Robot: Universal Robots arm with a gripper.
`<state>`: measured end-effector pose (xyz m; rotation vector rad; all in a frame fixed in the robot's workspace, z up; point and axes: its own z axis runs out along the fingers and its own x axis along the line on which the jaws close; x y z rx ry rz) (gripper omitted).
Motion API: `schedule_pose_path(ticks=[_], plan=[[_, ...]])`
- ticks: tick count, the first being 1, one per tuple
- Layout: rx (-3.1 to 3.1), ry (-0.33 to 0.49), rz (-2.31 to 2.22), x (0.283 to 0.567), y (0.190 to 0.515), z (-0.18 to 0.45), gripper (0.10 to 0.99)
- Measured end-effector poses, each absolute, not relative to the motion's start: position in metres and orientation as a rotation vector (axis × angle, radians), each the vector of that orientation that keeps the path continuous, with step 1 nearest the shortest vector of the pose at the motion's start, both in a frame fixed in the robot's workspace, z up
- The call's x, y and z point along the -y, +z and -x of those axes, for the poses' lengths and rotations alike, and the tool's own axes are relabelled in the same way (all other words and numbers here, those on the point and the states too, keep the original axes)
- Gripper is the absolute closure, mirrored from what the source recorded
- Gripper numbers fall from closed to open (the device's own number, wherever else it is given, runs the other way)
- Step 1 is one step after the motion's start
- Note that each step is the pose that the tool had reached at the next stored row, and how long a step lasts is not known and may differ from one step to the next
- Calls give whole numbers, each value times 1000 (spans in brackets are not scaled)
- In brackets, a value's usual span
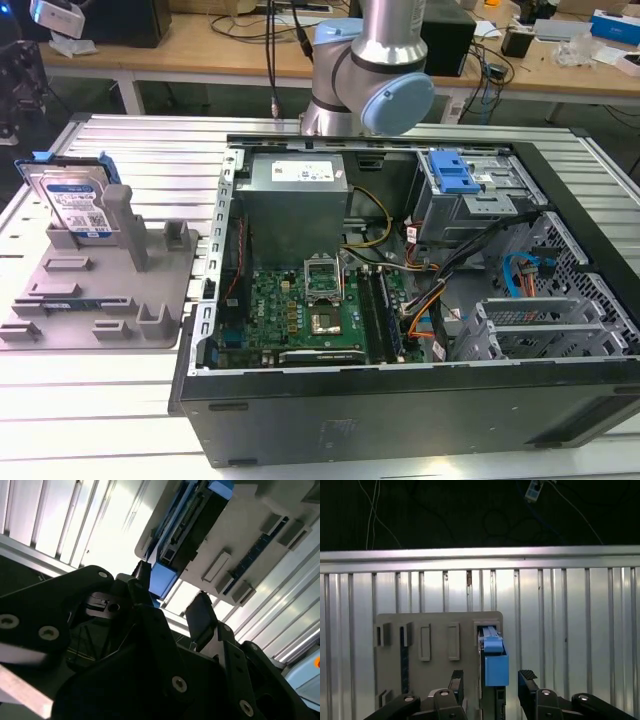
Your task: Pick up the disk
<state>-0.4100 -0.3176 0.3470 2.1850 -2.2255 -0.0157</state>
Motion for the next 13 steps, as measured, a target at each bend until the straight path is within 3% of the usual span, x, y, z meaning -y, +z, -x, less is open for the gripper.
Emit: schedule_pose_path(ticks=[13], plan=[[2194, -13, -2217, 312, 330, 414, 529]])
